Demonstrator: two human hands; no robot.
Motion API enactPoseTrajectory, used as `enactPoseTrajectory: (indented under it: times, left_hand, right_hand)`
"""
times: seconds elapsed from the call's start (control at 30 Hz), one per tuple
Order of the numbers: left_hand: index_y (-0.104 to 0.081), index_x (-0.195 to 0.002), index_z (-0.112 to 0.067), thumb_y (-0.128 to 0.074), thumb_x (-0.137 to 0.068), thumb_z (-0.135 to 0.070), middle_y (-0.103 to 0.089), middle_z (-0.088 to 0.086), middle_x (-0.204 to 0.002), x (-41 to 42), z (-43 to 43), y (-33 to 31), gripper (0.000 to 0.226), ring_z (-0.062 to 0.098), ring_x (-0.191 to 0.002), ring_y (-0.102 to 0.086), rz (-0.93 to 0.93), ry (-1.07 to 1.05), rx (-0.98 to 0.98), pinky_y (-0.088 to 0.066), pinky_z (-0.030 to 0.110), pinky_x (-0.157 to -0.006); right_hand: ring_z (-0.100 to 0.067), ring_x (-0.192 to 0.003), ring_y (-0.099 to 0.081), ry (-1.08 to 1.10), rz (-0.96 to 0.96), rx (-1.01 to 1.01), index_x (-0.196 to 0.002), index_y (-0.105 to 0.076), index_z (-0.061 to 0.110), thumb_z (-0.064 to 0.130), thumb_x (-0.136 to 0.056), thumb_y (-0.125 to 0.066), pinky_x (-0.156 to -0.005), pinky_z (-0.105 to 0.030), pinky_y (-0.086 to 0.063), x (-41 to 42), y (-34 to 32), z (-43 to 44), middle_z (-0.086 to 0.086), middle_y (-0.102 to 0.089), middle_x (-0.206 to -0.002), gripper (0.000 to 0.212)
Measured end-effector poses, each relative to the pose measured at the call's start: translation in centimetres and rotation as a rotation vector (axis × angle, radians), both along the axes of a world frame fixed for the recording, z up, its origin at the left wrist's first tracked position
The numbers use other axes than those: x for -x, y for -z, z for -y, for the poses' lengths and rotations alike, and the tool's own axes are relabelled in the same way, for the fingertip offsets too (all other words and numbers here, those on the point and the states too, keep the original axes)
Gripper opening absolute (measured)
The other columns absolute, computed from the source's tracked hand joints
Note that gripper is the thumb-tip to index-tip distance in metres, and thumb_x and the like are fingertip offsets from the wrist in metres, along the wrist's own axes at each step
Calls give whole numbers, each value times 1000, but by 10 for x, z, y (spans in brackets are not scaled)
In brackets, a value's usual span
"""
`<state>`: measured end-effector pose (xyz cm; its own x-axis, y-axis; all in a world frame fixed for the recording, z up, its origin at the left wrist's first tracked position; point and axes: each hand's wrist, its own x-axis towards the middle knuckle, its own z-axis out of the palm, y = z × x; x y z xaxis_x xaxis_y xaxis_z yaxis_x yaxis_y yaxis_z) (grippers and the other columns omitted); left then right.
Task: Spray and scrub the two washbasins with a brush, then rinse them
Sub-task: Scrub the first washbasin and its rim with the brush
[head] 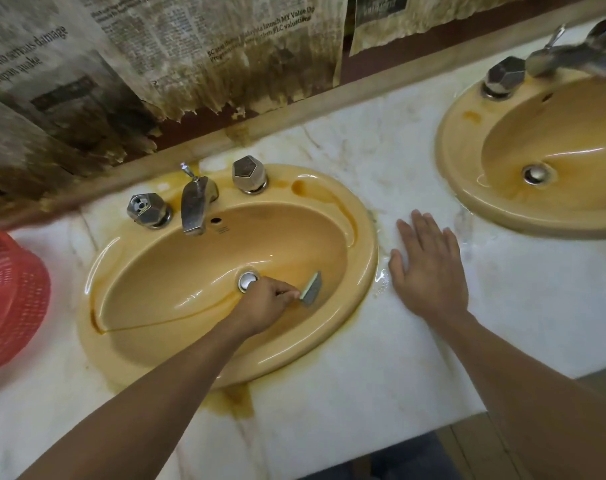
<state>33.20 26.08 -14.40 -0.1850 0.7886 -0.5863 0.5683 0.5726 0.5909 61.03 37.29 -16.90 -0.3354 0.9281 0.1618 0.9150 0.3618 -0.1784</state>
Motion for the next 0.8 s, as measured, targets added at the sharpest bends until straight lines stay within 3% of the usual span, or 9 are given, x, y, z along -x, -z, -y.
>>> enactPoseTrajectory:
  times: [0.1,0.2,0.27,0.37,0.43,0.6,0.67,0.73,0.8]
  left_hand:
    - [-78,-89,-24,-67,-100,-28,-49,-7,-58,-12,-17,5,17,14,-50,-37,188,-297,-7,-28,21,-45]
    - [-77,-88,-19,-69,-99,-28,-44,2,-66,-22,-22,-7,16,15,-51,-30,458,-311,-5,-20,23,-48]
    - [-77,-95,-16,-69,-99,-29,-44,1,-66,-16,-11,-12,16,13,-50,-32,407,-202,9,-22,23,-46]
    - [-78,-93,-19,-70,-98,-30,-47,-2,-64,5,4,-5,15,8,-45,-37,120,-21,51,-29,20,-40]
    - [-77,-92,-21,-70,-97,-32,-46,-4,-62,11,6,3,14,4,-41,-37,36,-23,74,-30,19,-40]
    - [-72,-92,-11,-70,-98,-28,-36,-1,-62,-8,-13,-3,18,13,-47,-30,355,-170,49,-20,21,-47]
    - [-71,-94,-8,-69,-99,-28,-35,-2,-60,-4,-16,-9,20,13,-46,-30,375,-114,83,-21,21,-46]
    - [-72,-94,-11,-70,-98,-30,-39,-2,-63,14,-11,-9,20,12,-45,-35,225,37,139,-26,22,-44]
    - [-73,-89,-21,-70,-96,-33,-53,-6,-70,35,2,-6,14,11,-56,-51,-56,237,193,-35,21,-47]
  right_hand:
    - [-29,-151,-29,7,-6,-7,-150,-45,12,37,-100,-39,-122,-51,-23,0,0,1,-12,-35,-162,56]
    - [-28,-151,-28,6,0,-13,-150,-45,12,37,-100,-40,-122,-51,-22,0,0,0,-12,-35,-162,55]
    - [-28,-151,-28,5,1,-11,-150,-45,13,37,-101,-40,-122,-51,-22,0,1,0,-11,-35,-161,55]
    - [-28,-151,-28,11,1,-12,-150,-45,13,38,-101,-40,-122,-51,-22,-1,1,0,-11,-35,-162,55]
    - [-28,-151,-28,10,-5,-10,-150,-45,13,38,-100,-40,-122,-51,-22,-1,0,0,-11,-35,-162,55]
    - [-27,-152,-27,17,-22,-5,-150,-46,14,38,-100,-41,-123,-50,-21,-1,-1,0,-10,-35,-162,55]
    - [-27,-152,-28,16,-32,-11,-149,-46,14,38,-100,-42,-123,-50,-21,-1,-1,0,-10,-36,-161,55]
    - [-27,-151,-28,16,-40,-14,-149,-47,14,38,-100,-42,-123,-50,-21,-1,-1,0,-10,-36,-161,54]
    - [-27,-151,-28,18,-47,-15,-149,-47,14,38,-100,-42,-123,-50,-21,-1,0,0,-10,-36,-161,54]
